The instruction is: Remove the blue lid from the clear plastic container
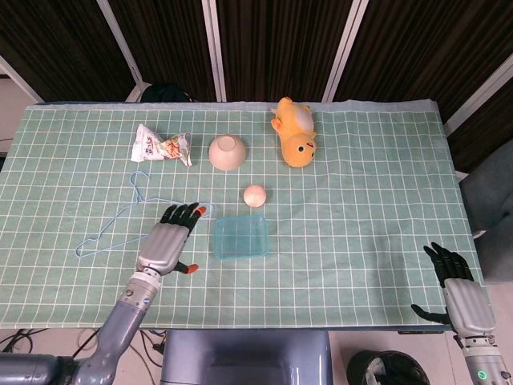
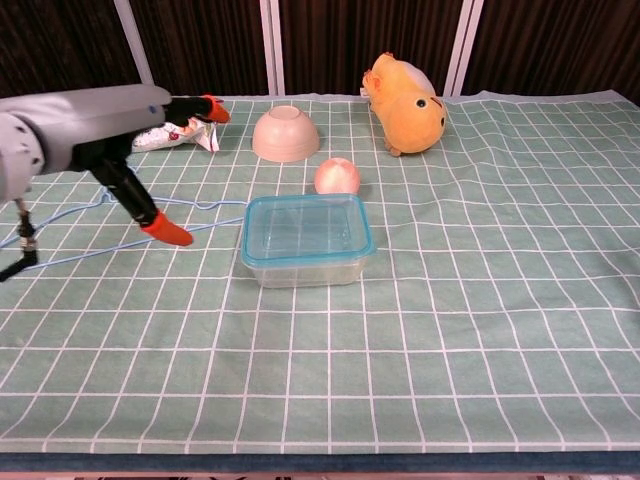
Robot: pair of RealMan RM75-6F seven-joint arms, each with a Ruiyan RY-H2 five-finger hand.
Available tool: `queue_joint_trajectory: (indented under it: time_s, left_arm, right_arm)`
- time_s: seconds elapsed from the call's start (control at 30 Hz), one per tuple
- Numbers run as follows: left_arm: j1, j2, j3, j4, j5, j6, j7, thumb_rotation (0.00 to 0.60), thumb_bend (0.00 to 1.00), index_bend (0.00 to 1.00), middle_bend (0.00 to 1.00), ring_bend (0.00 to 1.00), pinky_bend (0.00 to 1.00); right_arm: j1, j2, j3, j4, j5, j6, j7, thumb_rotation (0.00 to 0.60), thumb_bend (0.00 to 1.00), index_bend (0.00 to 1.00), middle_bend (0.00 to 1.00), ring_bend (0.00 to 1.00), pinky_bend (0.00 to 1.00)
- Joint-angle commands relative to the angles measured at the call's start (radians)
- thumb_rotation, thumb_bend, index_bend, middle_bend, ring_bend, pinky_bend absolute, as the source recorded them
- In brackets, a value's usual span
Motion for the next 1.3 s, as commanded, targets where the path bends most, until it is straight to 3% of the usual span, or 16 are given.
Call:
queue_joint_trajectory:
  time_s: [0.03,0.4,0.83,1.3]
  left_arm:
    - [-0.088,-0.105,-0.042,0.049,-0.106,0.043,0.077,0.600,0.00,0.00,0.00,0.00,0.02]
    - [-0.225,-0.277,-0.114,0.181,-0.270,0.127,0.161,0.600,0.00,0.00,0.00,0.00,0.02]
    - [-0.313,-0.353,-0.174,0.298,-0.418,0.124,0.181,0.600,0.00,0.00,0.00,0.00,0.02]
    - [-0.366,-0.398,-0.183,0.434,-0.483,0.064,0.166,0.600,0.00,0.00,0.00,0.00,0.02]
  right_arm:
    - [0.002,0.002,0.005,-0.006,0.014,-0.009,0.007,0.600,0.21,0.00,0.00,0.00,0.00]
    - [0.006,0.008,0.011,-0.024,0.041,-0.035,0.020,0.600,0.21,0.00,0.00,0.00,0.00]
    - [0.008,0.016,0.009,-0.034,0.043,-0.051,0.028,0.600,0.21,0.00,0.00,0.00,0.00]
    - [0.007,0.018,0.010,-0.044,0.056,-0.061,0.028,0.600,0.21,0.00,0.00,0.00,0.00]
